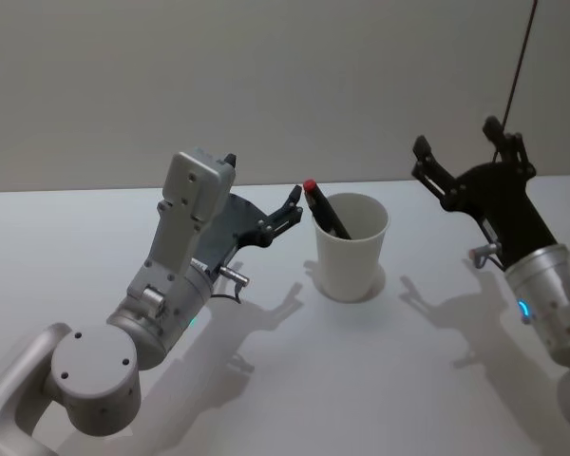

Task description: Place the pen into the pen holder.

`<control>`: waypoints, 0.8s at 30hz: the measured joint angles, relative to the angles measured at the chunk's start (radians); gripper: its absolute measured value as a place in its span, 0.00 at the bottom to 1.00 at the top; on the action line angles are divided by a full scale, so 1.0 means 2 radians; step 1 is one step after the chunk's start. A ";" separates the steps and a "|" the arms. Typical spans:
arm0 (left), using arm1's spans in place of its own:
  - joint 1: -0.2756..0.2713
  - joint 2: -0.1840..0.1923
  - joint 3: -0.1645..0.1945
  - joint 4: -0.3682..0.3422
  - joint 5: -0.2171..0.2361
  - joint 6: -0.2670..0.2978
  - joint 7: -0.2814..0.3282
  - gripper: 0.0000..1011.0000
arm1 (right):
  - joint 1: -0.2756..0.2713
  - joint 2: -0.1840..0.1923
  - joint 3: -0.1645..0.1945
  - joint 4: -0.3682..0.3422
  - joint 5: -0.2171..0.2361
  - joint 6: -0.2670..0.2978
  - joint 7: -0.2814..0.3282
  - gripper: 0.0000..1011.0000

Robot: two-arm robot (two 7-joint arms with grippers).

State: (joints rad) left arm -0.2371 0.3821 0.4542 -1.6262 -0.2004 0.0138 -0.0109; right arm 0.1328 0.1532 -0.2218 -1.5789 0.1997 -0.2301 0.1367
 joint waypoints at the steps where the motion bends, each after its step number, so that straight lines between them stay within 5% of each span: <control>1: 0.000 0.000 0.000 0.000 0.000 0.000 0.000 0.99 | -0.002 0.003 0.000 -0.003 0.001 0.004 -0.001 0.99; 24: 0.000 0.000 0.000 0.000 0.000 0.000 0.000 0.99 | -0.072 0.090 -0.002 -0.092 0.043 0.130 -0.035 0.99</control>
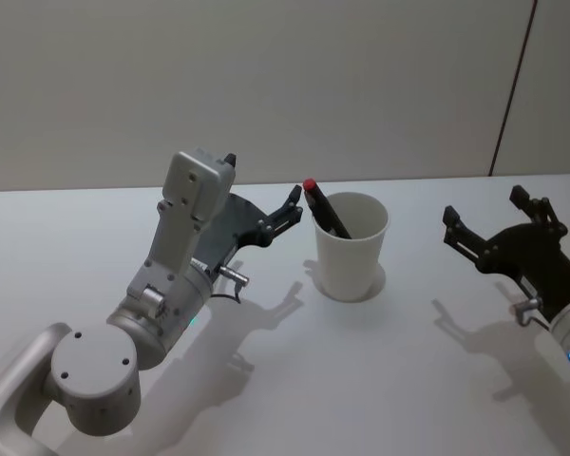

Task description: Place the pen into the pen holder.

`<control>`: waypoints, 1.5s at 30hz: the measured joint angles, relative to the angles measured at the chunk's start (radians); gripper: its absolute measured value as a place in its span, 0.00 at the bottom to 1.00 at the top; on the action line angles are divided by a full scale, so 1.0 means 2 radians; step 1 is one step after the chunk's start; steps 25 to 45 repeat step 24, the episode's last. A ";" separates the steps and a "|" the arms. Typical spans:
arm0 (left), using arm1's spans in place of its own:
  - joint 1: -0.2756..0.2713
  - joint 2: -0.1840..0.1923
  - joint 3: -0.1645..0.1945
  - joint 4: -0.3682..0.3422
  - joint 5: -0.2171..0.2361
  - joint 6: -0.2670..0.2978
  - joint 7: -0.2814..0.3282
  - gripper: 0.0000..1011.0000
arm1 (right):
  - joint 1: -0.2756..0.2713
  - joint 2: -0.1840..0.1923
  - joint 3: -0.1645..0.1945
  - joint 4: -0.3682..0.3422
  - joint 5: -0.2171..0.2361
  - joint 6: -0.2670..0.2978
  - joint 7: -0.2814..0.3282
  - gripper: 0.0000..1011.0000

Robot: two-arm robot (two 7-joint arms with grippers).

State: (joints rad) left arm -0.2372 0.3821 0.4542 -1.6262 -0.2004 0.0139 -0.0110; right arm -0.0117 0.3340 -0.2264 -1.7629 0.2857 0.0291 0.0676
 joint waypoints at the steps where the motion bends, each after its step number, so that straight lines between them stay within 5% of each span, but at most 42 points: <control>1: 0.000 0.000 0.000 0.000 0.000 0.000 0.000 0.99 | 0.000 0.001 0.000 -0.001 0.000 0.001 0.000 0.99; 45: 0.000 0.000 0.000 0.000 0.000 0.000 0.000 0.99 | -0.001 0.002 0.000 -0.002 0.001 0.002 0.000 0.99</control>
